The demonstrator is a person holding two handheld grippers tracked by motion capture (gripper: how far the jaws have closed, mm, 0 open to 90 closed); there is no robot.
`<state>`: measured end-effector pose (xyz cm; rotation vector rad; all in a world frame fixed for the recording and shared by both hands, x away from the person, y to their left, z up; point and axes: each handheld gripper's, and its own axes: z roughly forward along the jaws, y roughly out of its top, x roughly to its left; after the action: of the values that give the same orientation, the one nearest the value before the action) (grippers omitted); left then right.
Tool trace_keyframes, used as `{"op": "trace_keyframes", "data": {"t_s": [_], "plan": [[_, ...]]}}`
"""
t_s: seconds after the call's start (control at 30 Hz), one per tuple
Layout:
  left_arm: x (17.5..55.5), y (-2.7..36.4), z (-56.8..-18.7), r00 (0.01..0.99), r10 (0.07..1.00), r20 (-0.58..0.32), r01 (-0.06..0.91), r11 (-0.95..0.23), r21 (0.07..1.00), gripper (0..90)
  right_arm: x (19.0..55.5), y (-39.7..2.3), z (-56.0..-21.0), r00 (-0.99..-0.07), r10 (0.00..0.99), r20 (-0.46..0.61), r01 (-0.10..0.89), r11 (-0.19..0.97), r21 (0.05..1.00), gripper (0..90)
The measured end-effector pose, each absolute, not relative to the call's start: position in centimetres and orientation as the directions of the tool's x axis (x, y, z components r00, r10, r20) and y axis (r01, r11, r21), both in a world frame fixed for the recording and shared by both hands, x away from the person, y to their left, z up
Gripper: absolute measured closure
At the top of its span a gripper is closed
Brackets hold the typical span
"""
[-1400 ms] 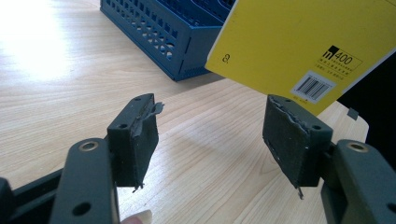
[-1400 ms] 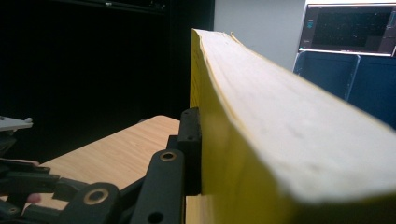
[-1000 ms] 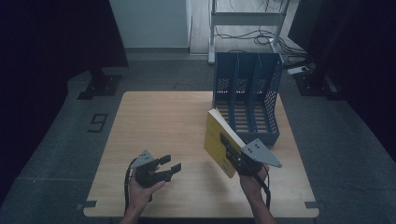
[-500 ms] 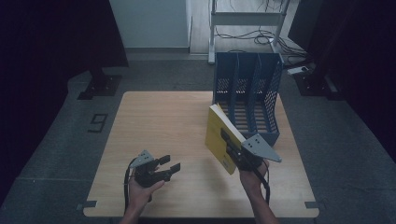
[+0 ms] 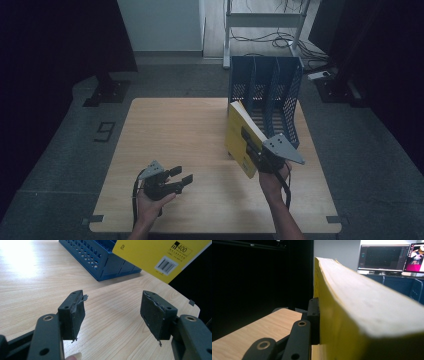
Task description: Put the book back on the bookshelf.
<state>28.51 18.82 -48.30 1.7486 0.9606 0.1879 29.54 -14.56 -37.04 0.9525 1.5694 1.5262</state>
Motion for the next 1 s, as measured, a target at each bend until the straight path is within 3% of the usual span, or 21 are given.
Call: {"op": "trace_keyframes", "data": {"t_s": [1.0], "plan": [[28.6, 18.9, -48.5, 0.656, 0.68, -0.326, 0.518, -0.093, 0.85, 35.6, 32.3, -14.5, -35.1, -0.389, 0.92, -0.041, 0.0, 0.044, 0.999, 74.3]]}}
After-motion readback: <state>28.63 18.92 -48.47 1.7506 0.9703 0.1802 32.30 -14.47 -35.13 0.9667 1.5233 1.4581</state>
